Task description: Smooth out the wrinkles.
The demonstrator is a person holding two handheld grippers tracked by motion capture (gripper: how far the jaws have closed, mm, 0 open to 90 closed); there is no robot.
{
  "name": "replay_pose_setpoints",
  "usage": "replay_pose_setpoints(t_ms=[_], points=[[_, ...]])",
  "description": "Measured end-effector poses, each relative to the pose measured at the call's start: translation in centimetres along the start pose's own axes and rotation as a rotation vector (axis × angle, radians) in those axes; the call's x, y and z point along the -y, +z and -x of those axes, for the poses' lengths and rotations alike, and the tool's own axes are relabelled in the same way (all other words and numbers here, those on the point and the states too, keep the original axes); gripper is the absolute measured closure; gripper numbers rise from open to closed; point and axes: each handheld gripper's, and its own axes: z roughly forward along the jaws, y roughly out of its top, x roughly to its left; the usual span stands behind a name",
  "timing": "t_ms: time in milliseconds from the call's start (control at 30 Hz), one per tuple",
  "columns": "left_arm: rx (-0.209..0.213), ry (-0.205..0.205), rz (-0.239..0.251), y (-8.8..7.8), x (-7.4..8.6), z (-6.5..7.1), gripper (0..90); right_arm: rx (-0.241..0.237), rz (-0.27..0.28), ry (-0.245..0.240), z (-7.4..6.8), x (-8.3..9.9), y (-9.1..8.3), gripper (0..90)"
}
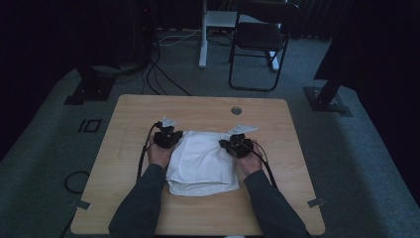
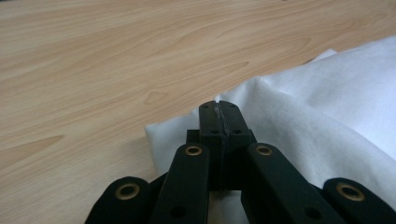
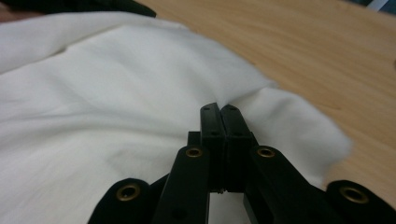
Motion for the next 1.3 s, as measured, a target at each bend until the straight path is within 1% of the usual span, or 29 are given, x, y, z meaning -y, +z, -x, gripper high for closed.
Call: replay_pose_setpoints(t_ms=[67,100,200,267,300,333,367,400,433,467,500,533,567,600,633,700,733,800,833,900,933,967,1033,1067,1100,1133,1200,1267,1300], points=[[-0.024,0.009,-0.003,-0.1,0.0,0.1,90.0,0.009,0.032,0.008,0.3,0.0,-1.2,89.7],[-0.037,0.014,-0.005,-0.2,0.0,0.1,90.0,0.021,0.043,0.009,0.4,0.0,-1.8,89.7],[-0.051,-0.001,-0.007,-0.2,0.2,-0.2,90.0,0.084,0.044,0.010,0.8,0.5,-3.0,90.0],[-0.057,0.005,-0.001,-0.4,0.2,-0.1,90.0,0.089,0.027,0.023,1.0,1.2,-3.2,89.2],[-0.061,0.008,0.002,-0.4,0.2,0.1,89.8,0.085,0.021,0.027,1.0,1.6,-3.2,86.6],[-0.068,0.023,0.002,-0.5,0.2,0.2,89.2,0.091,0.011,0.028,1.0,2.0,-3.2,76.5],[-0.072,0.033,0.001,-0.5,0.3,0.3,88.4,0.065,0.004,0.036,1.0,2.5,-3.3,67.0],[-0.069,0.028,0.005,-0.7,0.3,0.3,85.5,0.009,0.009,0.050,1.0,3.0,-3.3,58.3],[-0.066,0.014,0.013,-0.8,0.3,0.2,80.9,-0.048,0.010,0.059,0.8,3.5,-3.3,53.1],[-0.069,-0.001,0.020,-1.1,0.3,0.1,77.1,-0.070,-0.002,0.047,0.4,3.9,-3.3,49.0],[-0.077,-0.012,0.032,-1.6,0.3,0.1,73.7,-0.079,-0.015,0.035,0.0,4.3,-3.2,47.0],[-0.073,-0.023,0.052,-2.2,0.2,0.1,70.7,-0.099,-0.029,0.028,-0.3,4.6,-3.0,46.9],[-0.067,-0.030,0.077,-2.9,0.1,0.2,70.1,-0.117,-0.044,0.019,-0.6,4.9,-2.7,47.0],[-0.064,-0.034,0.100,-3.7,-0.1,0.3,68.8,-0.115,-0.064,0.010,-0.8,5.1,-2.4,50.1],[-0.056,-0.040,0.124,-4.6,-0.2,0.6,67.4,-0.118,-0.087,0.002,-1.0,5.4,-2.0,58.1],[-0.038,-0.033,0.164,-6.3,-0.4,1.3,65.9,-0.144,-0.119,-0.002,-1.0,5.7,-1.5,78.8],[-0.032,-0.022,0.176,-7.0,-0.4,1.8,65.2,-0.140,-0.123,-0.004,-1.1,5.8,-1.5,84.0],[0.003,-0.006,0.187,-8.1,-0.2,2.9,64.4,-0.133,-0.111,-0.013,-1.2,6.0,-2.0,85.7],[0.025,0.009,0.183,-8.4,0.1,3.6,64.0,-0.124,-0.104,-0.018,-1.2,6.0,-2.4,85.7],[0.047,0.053,0.154,-8.8,0.9,5.2,62.8,-0.114,-0.078,-0.015,-1.0,6.2,-3.4,85.9],[0.064,0.066,0.142,-8.8,1.5,5.9,62.4,-0.106,-0.073,-0.006,-0.8,6.3,-3.9,85.9],[0.079,0.076,0.124,-8.8,2.0,6.6,61.6,-0.097,-0.075,-0.007,-0.8,6.6,-4.2,85.9],[0.085,0.088,0.094,-8.6,3.4,7.7,60.3,-0.060,-0.103,-0.032,-0.7,7.1,-4.2,85.7],[0.091,0.080,0.081,-8.5,4.2,8.2,59.4,-0.047,-0.124,-0.045,-0.8,7.5,-4.0,85.8],[0.102,0.067,0.081,-8.4,5.1,8.6,59.0,-0.037,-0.139,-0.053,-0.8,7.7,-3.8,85.7],[0.109,0.056,0.090,-8.4,5.9,8.8,58.6,-0.033,-0.150,-0.057,-0.9,8.0,-3.5,85.6],[0.124,0.016,0.123,-8.7,7.3,9.1,57.2,-0.035,-0.169,-0.068,-1.1,8.3,-3.0,85.0],[0.135,-0.011,0.149,-9.1,8.4,9.1,56.6,-0.023,-0.194,-0.092,-1.5,8.6,-2.4,84.1],[0.139,-0.027,0.158,-9.3,8.8,9.2,56.6,-0.015,-0.197,-0.102,-1.7,8.7,-2.2,83.9]])
